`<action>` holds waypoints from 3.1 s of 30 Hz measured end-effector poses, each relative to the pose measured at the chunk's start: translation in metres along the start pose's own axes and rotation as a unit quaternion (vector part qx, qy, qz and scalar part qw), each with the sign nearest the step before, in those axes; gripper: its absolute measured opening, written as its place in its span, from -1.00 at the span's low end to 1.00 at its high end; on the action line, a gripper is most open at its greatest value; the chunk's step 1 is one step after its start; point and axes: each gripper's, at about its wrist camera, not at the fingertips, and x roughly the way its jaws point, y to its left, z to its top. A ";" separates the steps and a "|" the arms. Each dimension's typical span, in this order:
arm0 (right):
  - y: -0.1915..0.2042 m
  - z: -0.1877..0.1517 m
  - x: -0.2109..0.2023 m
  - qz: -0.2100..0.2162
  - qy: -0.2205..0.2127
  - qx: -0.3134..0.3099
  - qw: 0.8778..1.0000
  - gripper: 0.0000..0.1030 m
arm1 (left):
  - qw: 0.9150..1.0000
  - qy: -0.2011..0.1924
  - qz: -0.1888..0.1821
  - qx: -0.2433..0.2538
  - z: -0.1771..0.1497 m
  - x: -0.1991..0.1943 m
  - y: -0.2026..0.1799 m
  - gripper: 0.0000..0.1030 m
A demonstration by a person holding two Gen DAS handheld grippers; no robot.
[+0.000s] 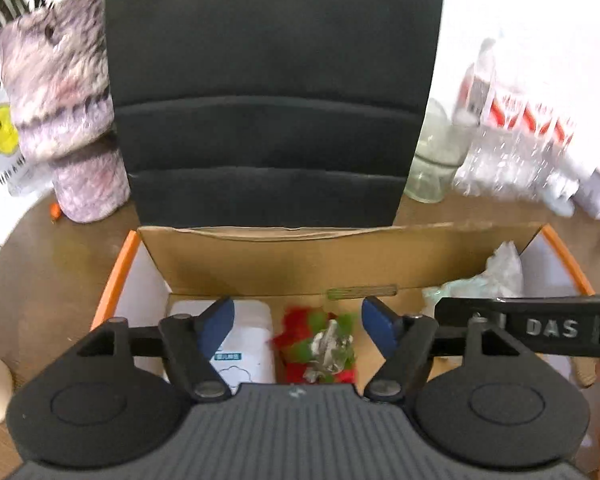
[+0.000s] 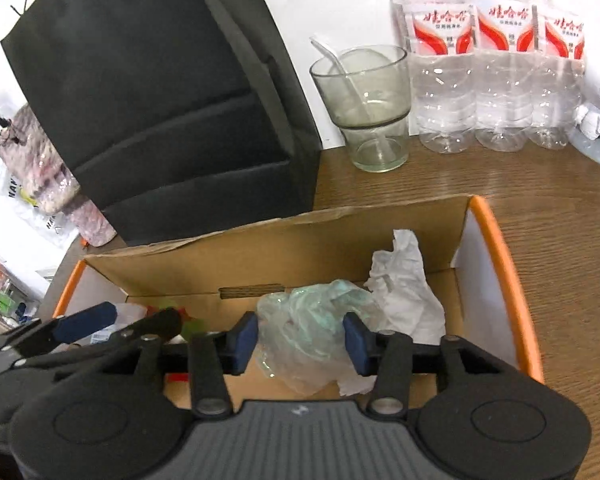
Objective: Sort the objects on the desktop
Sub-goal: 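Lift both items over the red cardboard box and open both tools, then withdraw both open tools from the box back toward the table, then grasp the purple cloth bag with the left tool while the right tool grasps the plush dog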
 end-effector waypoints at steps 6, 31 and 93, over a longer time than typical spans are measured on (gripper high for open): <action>0.016 0.008 -0.050 0.013 -0.030 -0.028 0.999 0.32 | 0.999 -0.032 -0.024 -0.009 0.014 -0.048 0.006 0.59; 0.051 -0.090 -0.158 -0.085 -0.135 -0.129 0.979 0.70 | 0.995 -0.091 0.041 0.008 -0.057 -0.175 0.005 1.00; -0.031 -0.257 -0.166 -0.017 -0.143 -0.054 0.988 0.09 | 0.987 -0.074 -0.127 0.064 -0.226 -0.170 -0.053 -0.74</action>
